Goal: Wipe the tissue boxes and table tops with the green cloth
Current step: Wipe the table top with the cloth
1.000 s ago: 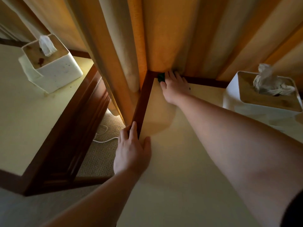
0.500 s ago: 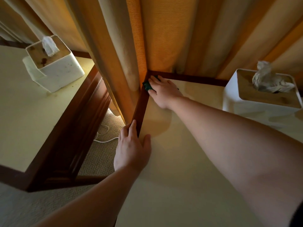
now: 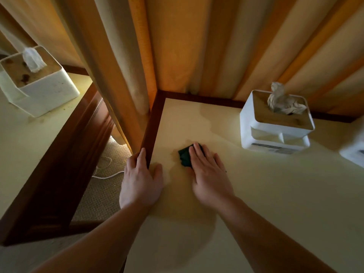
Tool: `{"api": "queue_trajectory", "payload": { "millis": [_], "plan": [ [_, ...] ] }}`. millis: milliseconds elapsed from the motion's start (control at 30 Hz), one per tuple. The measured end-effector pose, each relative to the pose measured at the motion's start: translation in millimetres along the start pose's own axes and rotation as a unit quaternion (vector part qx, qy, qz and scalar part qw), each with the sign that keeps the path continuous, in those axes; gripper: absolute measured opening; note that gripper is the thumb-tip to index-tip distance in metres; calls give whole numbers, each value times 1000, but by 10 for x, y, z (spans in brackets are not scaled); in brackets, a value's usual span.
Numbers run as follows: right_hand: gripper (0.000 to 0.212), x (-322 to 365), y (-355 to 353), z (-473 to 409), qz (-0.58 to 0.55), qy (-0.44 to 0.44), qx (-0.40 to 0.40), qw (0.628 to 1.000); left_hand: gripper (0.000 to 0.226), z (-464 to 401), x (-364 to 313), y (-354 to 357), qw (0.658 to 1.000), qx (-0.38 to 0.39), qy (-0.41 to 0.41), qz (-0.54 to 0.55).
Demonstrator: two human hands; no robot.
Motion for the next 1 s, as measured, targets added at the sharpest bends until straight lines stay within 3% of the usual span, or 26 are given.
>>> {"api": "queue_trajectory", "payload": {
  "millis": [167, 333, 400, 533, 667, 1000],
  "plan": [
    [64, -725, -345, -429, 12, 111, -52, 992, 77, -45, 8, 13, 1000, -2, -2, -8],
    [62, -1106, -571, -1238, 11, 147, -32, 989, 74, -21, 13, 10, 1000, -13, 4, -2],
    [61, -994, -568, -1537, 13, 133, -17, 991, 71, -19, 11, 5, 1000, -17, 8, 0],
    [59, -428, -445, -1771, 20, 14, -3, 1000, 64, -32, 26, 6, 1000, -19, 9, 11],
    [58, 26, -235, -1306, 11, -53, -17, 998, 63, -65, 48, 18, 1000, -7, 0, 19],
    [57, 345, 254, 277, 24, -22, -23, 999, 69, 36, -15, -20, 1000, -12, 3, 10]
  ]
}}
Point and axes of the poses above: each hand's wrist, its own z-axis away from the middle knuckle, its own y-axis out of the palm, x = y × z, the point moved 9 cm from there along -z, towards the middle knuckle, and after that the axes turned 15 degrees about -y, right-handed, at the moved point
